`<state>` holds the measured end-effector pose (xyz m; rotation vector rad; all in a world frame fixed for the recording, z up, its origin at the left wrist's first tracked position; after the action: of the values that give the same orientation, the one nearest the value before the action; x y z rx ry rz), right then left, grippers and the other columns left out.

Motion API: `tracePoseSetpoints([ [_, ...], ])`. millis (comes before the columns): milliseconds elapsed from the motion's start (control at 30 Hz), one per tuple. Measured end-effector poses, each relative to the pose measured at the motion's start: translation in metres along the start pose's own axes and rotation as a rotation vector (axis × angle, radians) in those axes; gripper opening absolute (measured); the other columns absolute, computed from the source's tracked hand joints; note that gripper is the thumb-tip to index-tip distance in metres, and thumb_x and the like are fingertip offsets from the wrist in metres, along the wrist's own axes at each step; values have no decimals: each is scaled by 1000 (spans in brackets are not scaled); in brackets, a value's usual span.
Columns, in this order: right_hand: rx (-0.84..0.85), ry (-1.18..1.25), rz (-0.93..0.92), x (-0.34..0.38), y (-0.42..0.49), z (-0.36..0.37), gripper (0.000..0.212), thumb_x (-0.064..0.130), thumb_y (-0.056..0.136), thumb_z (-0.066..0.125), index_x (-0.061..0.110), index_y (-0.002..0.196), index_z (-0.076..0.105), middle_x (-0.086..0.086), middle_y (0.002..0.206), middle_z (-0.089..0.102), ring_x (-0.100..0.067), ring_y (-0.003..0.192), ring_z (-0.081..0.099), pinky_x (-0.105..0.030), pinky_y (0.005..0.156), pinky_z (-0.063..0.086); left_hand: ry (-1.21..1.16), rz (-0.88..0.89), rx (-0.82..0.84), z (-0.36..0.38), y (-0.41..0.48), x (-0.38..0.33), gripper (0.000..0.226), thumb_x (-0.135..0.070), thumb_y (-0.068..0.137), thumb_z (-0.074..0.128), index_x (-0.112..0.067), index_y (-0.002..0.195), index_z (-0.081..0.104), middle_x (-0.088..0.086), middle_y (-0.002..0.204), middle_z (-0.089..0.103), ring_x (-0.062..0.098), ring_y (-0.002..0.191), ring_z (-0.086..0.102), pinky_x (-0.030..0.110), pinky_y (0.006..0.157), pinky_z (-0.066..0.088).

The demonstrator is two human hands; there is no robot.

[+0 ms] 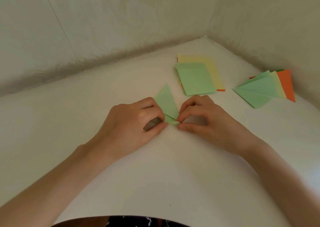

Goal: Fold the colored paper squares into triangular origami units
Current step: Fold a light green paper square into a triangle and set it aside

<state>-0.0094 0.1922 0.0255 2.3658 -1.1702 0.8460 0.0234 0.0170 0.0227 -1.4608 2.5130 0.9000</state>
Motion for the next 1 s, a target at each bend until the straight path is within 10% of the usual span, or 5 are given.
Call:
tracePoseSetpoints([
  [1000,-164,-4,276,2,10,9,15,32,78,73,22,71,64,15,93,48,-6,102,35,-6,85,25,-290,-239,69,13,4,8,12,-41,74,61,-31,69,55,-16,88,53,5,85,52,25,79,43],
])
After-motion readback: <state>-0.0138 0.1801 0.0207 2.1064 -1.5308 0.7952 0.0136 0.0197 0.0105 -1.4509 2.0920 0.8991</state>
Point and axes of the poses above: each hand's wrist, its own y-axis towards the middle knuckle, its own z-axis out of the palm, x = y × z, the point moved 4 cm from there along y, towards the middle knuckle
